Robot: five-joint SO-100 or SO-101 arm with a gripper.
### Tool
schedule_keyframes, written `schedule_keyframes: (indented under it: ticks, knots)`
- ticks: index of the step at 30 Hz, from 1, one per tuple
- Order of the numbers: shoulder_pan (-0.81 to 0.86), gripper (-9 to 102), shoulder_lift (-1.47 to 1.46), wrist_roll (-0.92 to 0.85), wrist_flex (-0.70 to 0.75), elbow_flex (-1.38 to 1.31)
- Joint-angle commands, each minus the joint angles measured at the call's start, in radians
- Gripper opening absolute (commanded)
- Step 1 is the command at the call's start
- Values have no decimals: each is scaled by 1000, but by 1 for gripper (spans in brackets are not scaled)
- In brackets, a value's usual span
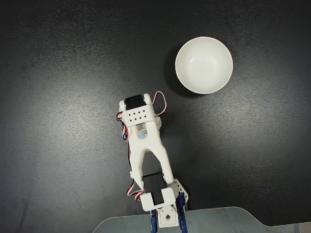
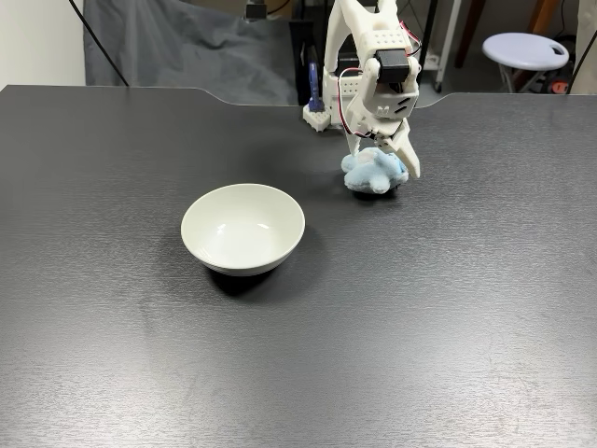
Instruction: Grasp a skyblue doll and put it in the white bowl.
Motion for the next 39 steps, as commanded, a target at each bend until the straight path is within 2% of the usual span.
schedule_keyframes:
  ticks: [1,14,23,30,39]
  knots:
    - [8,56,31,-12,5,-6]
    - [9,56,72,-9,-17,-6]
    - [8,56,71,-9,-135,26]
    - [8,56,72,-9,-141,164]
    - [9,56,78,8,-156,155]
